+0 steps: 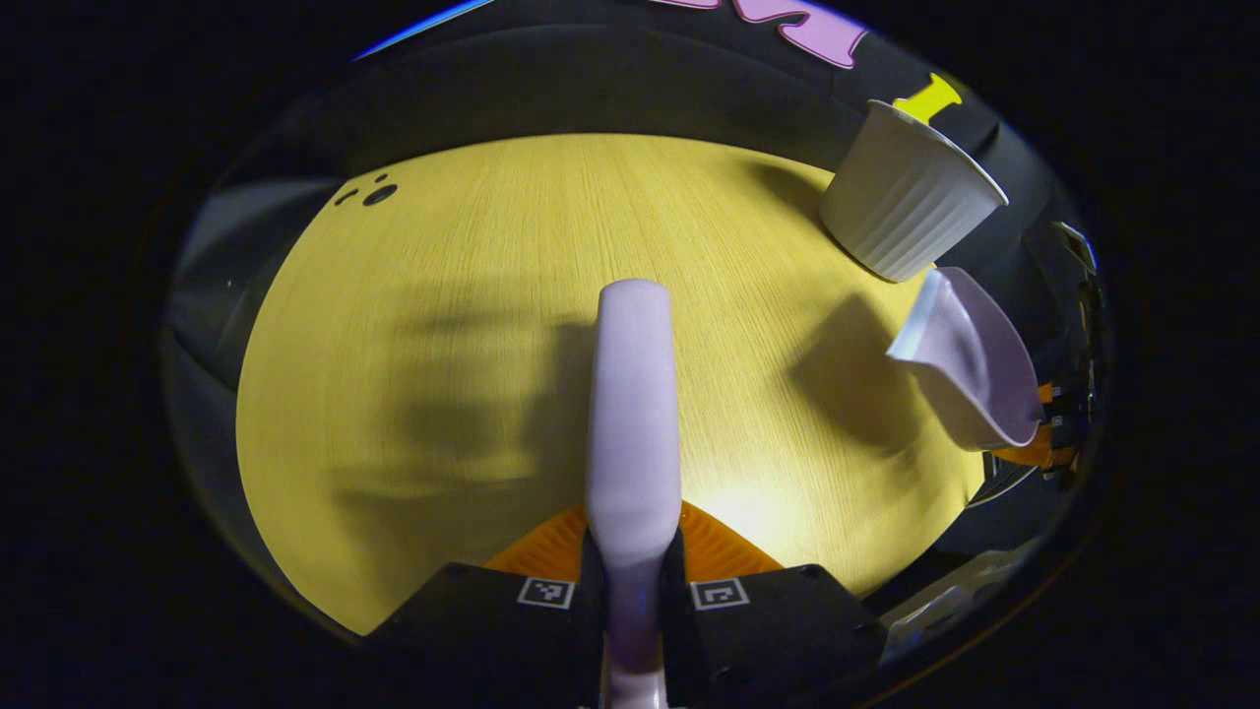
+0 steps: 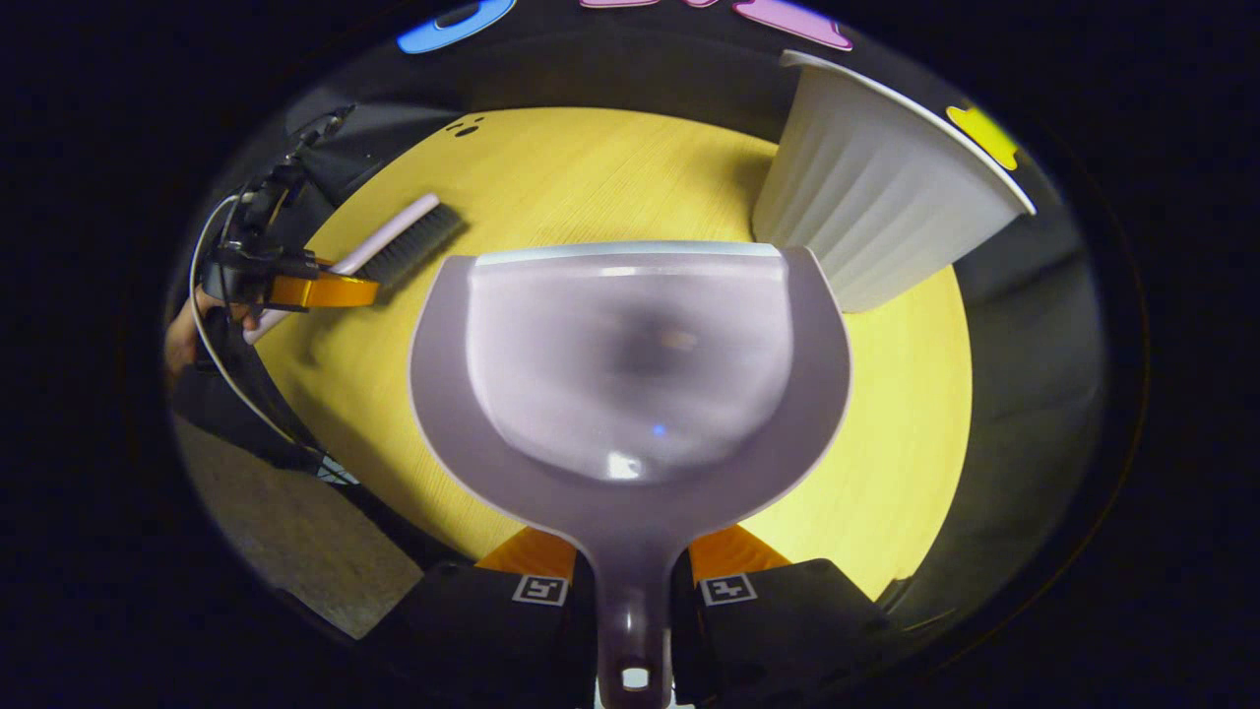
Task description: Pick up the small broom and dustpan from the desktop, sweep the trash into the dustpan with the broom, and then empty the trash into the garbage bin.
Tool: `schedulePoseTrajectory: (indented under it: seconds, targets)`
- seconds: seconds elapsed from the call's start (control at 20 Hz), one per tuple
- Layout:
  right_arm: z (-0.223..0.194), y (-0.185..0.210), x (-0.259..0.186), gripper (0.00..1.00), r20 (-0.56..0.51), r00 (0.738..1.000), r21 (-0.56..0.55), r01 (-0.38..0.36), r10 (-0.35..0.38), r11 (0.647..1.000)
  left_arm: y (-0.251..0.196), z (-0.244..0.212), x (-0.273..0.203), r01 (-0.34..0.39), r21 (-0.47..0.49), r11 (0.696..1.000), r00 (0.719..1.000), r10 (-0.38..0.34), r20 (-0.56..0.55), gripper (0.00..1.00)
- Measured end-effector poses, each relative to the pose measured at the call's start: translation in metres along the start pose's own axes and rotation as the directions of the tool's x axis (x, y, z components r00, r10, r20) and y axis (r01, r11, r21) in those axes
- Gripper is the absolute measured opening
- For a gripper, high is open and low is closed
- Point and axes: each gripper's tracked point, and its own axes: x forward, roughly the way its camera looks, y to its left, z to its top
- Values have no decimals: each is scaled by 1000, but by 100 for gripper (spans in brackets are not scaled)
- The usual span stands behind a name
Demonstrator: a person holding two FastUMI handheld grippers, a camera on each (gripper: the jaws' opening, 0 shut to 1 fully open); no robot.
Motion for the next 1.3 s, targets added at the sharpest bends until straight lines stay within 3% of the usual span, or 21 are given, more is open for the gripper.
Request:
schedulePoseTrajectory:
  seconds: [0.3, 0.6, 0.75, 0.8, 0.85, 0.9, 0.95, 1.0, 1.3]
  targets:
    - [-4, -2, 28, 31, -3, 1000, 47, -12, 12, 999, 13, 11, 6, -68, 82, 994, 997, 63, 53, 29]
    - [-11, -1, 42, 39, -34, 999, 112, -15, 19, 994, 14, 10, 9, -110, 177, 978, 992, 98, 77, 33]
    - [-12, 8, 49, 35, -38, 999, 110, -29, 34, 993, 15, 11, 12, -121, 200, 972, 990, 104, 93, 36]
    - [-9, 8, 46, 42, -35, 999, 118, -34, 39, 992, 15, 12, 13, -120, 206, 971, 990, 101, 102, 41]
    - [-8, 8, 41, 37, -29, 999, 126, -42, 46, 991, 17, 15, 13, -128, 210, 969, 988, 106, 112, 51]
    - [-8, 9, 37, 37, -22, 998, 133, -48, 51, 990, 19, 16, 9, -139, 218, 966, 986, 114, 123, 47]
    - [-6, 8, 30, 43, -9, 999, 135, -52, 54, 989, 19, 17, 6, -147, 228, 962, 984, 119, 133, 53]
    - [-5, 7, 22, 43, 4, 999, 136, -54, 53, 989, 17, 18, 0, -150, 239, 959, 983, 120, 137, 47]
    - [12, 3, -50, 43, 145, 989, 137, -47, 27, 989, 9, 16, -42, -152, 249, 956, 977, 107, 185, 47]
